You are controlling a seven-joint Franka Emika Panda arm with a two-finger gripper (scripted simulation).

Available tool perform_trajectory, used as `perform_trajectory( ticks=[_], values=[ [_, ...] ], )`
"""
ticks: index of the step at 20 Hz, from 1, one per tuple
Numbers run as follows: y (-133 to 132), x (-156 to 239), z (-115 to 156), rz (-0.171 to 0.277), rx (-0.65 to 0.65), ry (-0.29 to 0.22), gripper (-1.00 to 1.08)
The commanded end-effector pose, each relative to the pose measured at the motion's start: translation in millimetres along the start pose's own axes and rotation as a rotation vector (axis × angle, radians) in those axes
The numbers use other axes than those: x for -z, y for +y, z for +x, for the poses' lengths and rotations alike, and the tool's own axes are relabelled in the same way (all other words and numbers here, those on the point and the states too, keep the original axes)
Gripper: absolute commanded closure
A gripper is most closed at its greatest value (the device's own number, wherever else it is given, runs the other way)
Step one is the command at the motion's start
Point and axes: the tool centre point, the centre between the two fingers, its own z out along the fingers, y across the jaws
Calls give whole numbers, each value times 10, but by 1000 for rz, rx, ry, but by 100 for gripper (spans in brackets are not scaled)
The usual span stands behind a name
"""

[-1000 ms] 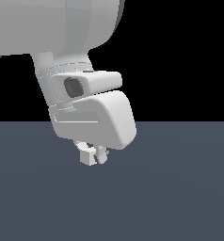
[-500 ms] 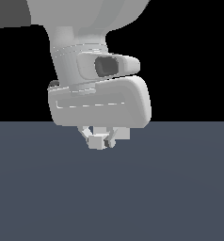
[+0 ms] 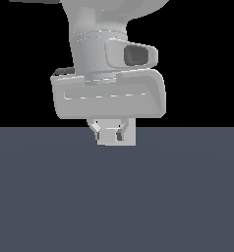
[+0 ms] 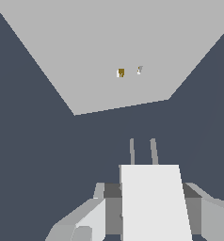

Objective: Plug the charger into the wall socket.

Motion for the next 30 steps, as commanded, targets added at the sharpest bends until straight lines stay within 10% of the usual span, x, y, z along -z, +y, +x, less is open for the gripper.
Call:
perform_trajectory(
  ticks=[1, 30],
  values=[
    [13, 38, 38, 17, 45, 0, 108],
    [31, 106, 213, 69, 175, -7, 108]
  ],
)
